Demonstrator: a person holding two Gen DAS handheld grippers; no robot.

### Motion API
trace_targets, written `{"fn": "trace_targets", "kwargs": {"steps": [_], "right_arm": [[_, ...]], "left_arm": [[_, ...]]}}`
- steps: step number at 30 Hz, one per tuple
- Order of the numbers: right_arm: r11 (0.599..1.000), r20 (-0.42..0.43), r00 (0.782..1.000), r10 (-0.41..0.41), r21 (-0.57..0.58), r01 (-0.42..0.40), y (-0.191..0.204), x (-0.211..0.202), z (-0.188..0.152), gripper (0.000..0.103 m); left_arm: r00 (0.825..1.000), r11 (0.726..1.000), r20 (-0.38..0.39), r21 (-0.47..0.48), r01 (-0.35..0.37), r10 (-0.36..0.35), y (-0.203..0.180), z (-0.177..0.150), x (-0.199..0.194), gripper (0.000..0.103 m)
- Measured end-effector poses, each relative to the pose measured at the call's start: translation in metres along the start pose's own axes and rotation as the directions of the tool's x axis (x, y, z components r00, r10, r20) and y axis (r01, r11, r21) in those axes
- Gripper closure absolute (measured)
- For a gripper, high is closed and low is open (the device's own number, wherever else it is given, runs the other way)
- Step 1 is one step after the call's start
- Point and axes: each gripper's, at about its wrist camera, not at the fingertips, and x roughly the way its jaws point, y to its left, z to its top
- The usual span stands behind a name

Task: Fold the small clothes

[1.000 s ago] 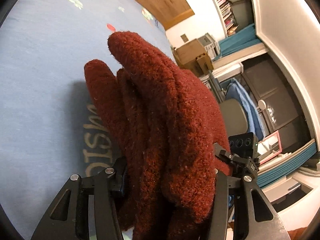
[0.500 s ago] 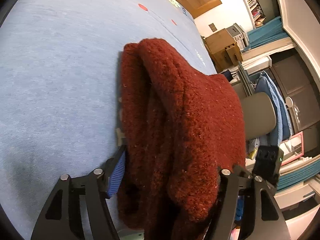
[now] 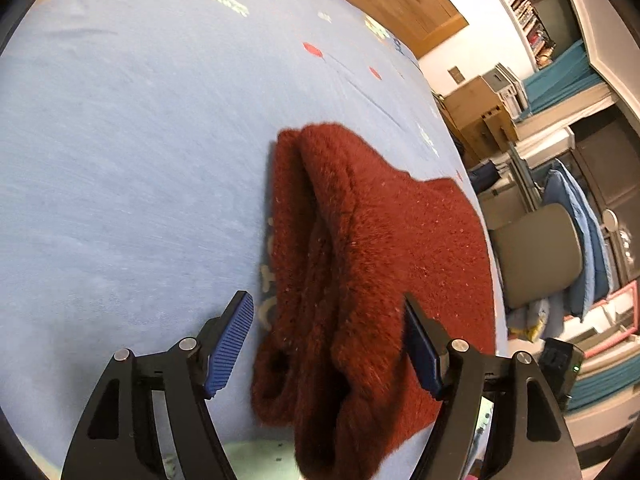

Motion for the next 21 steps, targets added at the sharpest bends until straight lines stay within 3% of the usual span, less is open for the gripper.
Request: {"fn": "trace_targets", "kwargs": {"steps": [9, 21], "right_arm": [[0.996, 0.070, 0.996, -0.050, -0.069, 0.055, 0.027, -0.064, -0.008, 0.015], [0.973, 0.163, 0.977, -0.137, -0.162, 0.163, 0.072, -0.138, -0.067, 0.015]], "left_arm": [[0.985, 0.991, 0.128, 0.049, -0.125, 0.118, -0.027, -0.045, -0.060, 0.035], [0.930, 0.951, 0.243, 0.071, -0.300, 0.275, -0.054, -0.131, -0.105, 0.035]]}}
